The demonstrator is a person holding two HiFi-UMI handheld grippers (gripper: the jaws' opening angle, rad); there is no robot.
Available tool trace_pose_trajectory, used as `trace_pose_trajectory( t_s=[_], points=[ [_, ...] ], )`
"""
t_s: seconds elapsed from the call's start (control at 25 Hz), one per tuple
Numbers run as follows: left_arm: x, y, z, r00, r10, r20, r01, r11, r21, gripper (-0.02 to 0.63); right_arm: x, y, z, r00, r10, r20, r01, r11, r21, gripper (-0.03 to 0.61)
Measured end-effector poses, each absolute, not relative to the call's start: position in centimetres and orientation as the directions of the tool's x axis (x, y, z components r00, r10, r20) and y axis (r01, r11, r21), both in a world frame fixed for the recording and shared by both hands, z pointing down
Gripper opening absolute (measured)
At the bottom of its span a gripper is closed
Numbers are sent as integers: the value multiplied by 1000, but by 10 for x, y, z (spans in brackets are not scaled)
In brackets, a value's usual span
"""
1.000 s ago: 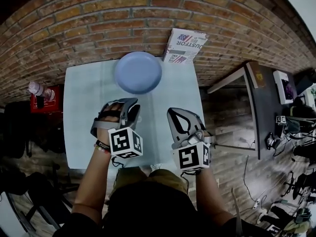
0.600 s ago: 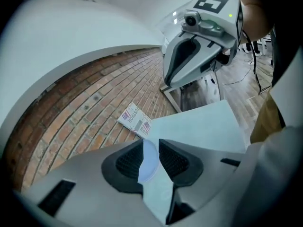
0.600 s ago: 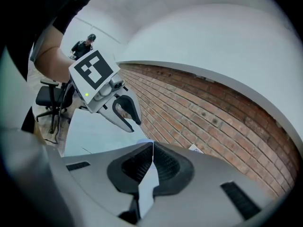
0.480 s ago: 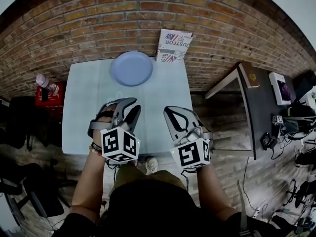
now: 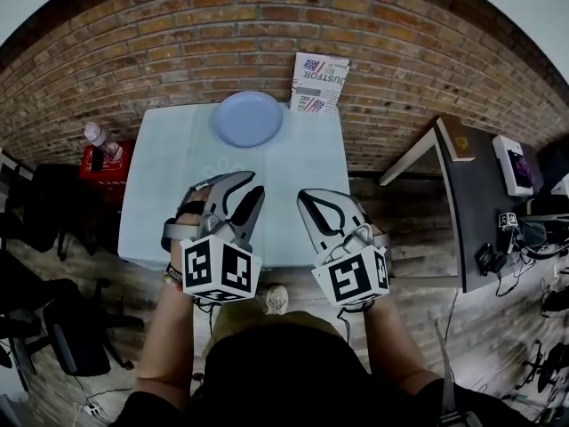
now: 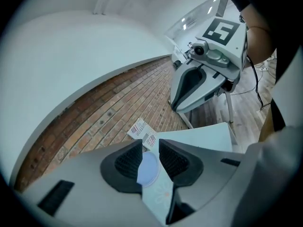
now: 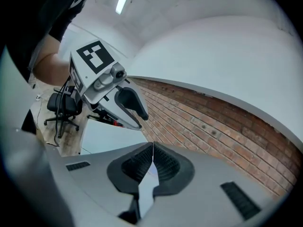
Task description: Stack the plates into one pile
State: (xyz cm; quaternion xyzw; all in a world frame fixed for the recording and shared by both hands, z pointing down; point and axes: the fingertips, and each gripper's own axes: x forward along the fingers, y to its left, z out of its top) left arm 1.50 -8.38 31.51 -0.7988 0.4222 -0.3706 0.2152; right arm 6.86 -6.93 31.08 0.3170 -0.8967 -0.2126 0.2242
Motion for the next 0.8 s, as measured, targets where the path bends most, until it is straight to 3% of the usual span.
trace_pose_trajectory(
  t_s=[0.8],
  points=[
    [35, -61, 268, 442, -822, 359, -539, -563, -626, 99, 61, -63, 273, -752, -621, 221, -419, 710, 567, 35]
  ],
)
